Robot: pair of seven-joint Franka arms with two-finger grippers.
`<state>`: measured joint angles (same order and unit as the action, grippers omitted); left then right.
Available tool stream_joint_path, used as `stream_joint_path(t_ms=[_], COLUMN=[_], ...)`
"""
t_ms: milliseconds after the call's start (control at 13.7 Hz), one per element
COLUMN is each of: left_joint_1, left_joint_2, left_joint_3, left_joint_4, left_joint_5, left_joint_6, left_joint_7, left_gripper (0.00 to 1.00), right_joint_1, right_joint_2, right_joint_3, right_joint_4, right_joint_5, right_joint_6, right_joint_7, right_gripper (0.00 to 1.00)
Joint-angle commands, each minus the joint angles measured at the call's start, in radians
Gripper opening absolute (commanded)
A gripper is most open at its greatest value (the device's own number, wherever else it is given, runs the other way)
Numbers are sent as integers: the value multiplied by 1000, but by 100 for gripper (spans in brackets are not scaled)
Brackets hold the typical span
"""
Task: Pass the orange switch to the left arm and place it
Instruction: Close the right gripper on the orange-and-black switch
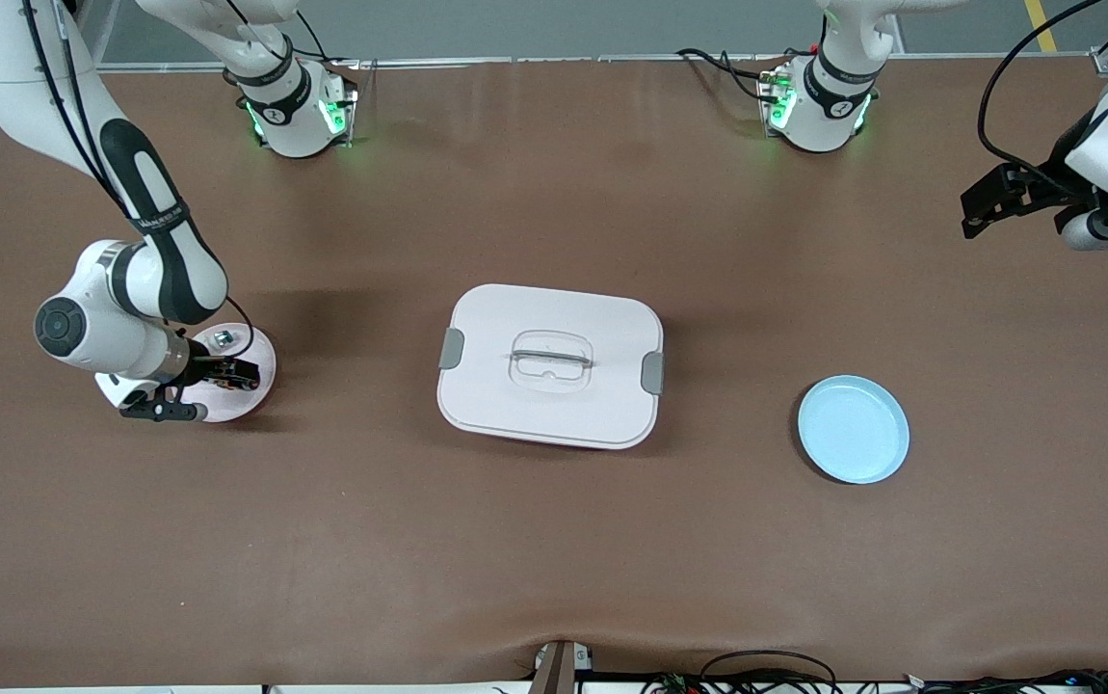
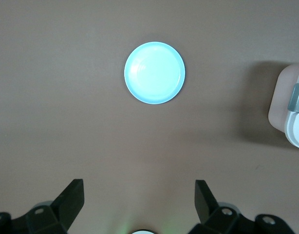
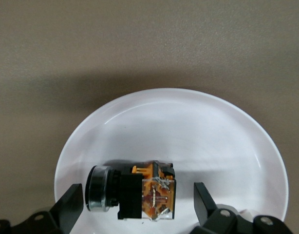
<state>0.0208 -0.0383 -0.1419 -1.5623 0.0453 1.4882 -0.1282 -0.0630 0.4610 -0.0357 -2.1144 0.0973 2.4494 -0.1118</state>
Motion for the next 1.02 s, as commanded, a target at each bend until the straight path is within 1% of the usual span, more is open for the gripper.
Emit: stream_joint_path(t_ms=[0, 364, 437, 509, 582, 655, 728, 873, 946], left_joint_1=[7, 7, 7, 8, 8, 8, 8, 8, 7], left_joint_2=[0, -2, -2, -2, -2, -2, -2, -2, -2], left_joint_3=[-2, -2, -2, -1, 1, 1, 1, 1, 1], left_joint_4=[13, 15, 15, 18, 18, 18, 18, 16, 18], left_joint_5=[-16, -16, -16, -16, -18, -16, -16, -16, -16], left_joint_6=[-14, -14, -14, -14, -14, -13, -13, -13, -13], left_joint_7=[7, 7, 7, 7, 9, 7, 7, 7, 7], left_gripper=[100, 100, 100, 100, 100, 100, 100, 100, 100], right_joint_1=[3, 3, 3, 2, 2, 2, 0, 0, 2], right_joint_2=[7, 10, 8, 8, 7, 4, 2, -10, -27], right_joint_3=[-1, -1, -1, -1, -1, 0, 0, 0, 0], right_joint_4=[-2, 1, 4, 4, 4, 4, 4, 13, 36], right_joint_5=[22, 22, 22, 22, 22, 22, 24, 48, 65], right_joint_6=[16, 14, 10, 10, 8, 2, 0, -32, -88], right_joint_7=[-22, -20, -19, -23, -29, -29, -26, -25, -22], right_gripper=[100, 100, 89, 75, 50, 12, 0, 0, 0])
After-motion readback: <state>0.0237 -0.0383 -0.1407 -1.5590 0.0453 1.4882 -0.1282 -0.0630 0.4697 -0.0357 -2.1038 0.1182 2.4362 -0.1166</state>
